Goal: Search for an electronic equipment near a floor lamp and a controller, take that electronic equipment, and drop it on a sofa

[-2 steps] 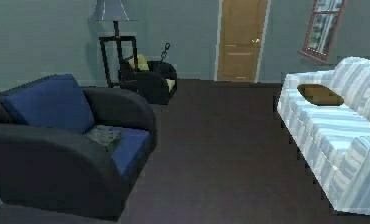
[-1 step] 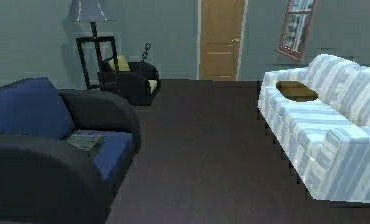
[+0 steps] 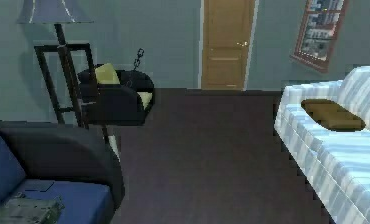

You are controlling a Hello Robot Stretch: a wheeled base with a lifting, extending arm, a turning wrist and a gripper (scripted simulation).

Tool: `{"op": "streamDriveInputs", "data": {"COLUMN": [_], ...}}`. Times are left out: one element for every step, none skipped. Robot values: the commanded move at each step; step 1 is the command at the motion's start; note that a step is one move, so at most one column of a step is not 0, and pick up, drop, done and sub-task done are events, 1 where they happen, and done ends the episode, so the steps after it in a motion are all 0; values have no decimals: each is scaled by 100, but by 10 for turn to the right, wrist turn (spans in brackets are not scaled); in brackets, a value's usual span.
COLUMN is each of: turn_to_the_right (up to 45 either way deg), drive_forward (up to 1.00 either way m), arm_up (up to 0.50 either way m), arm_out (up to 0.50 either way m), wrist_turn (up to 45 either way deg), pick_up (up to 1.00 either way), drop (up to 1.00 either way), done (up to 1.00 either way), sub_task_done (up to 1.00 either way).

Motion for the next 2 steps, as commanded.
{"op": "streamDriveInputs", "data": {"turn_to_the_right": [30, 0], "drive_forward": [0, 100], "arm_up": [0, 0], "arm_out": [0, 0], "wrist_turn": [0, 0], "pick_up": [0, 0], "drop": [0, 0], "done": [0, 0], "sub_task_done": [0, 0]}}
